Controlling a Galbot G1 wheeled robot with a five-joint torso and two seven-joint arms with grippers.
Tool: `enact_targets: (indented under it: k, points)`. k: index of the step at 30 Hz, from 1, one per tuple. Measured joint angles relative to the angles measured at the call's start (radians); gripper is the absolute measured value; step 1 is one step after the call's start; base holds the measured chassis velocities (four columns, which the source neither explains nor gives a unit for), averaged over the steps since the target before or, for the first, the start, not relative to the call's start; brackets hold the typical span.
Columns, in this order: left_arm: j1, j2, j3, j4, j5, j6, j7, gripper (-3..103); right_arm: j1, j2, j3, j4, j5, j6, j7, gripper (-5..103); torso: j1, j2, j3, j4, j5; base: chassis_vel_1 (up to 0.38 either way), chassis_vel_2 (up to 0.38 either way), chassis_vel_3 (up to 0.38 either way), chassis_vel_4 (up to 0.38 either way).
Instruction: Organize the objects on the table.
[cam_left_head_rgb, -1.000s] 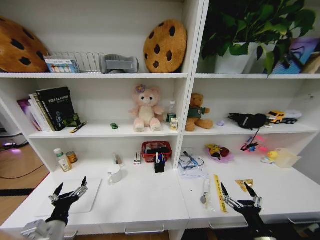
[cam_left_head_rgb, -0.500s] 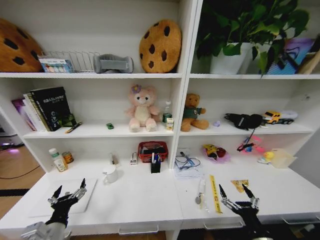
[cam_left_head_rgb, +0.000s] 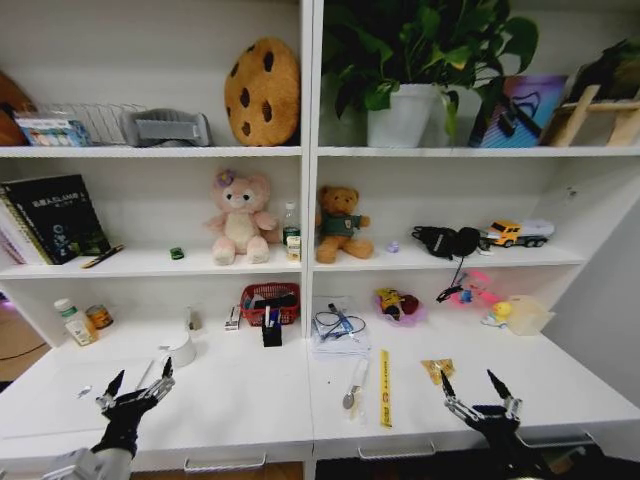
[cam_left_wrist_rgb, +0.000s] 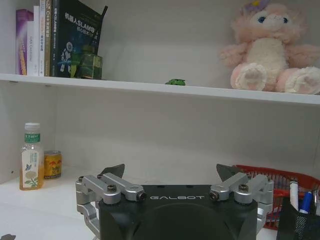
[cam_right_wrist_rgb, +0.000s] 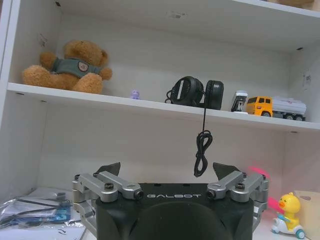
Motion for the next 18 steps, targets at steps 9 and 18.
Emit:
enact_targets:
  k: [9, 18]
  points:
    - [0.018, -0.016, 0.007, -0.001, 0.011, -0.017, 0.005, 100, 0.149, -0.066, -0.007, -0.089, 0.072, -0.172, 0.088, 100, 0.0, 0.0, 0.0, 0.0002, 0.0005, 0.039, 0.049, -0.037, -0.037]
    - [0.028, -0.019, 0.0, -0.006, 0.01, -0.019, 0.005, 100, 0.355, -0.132, -0.085, -0.319, 0.141, -0.238, 0.116, 100, 0.0, 0.0, 0.0, 0.0003, 0.0009, 0.0, 0.0, 0.0, 0.0]
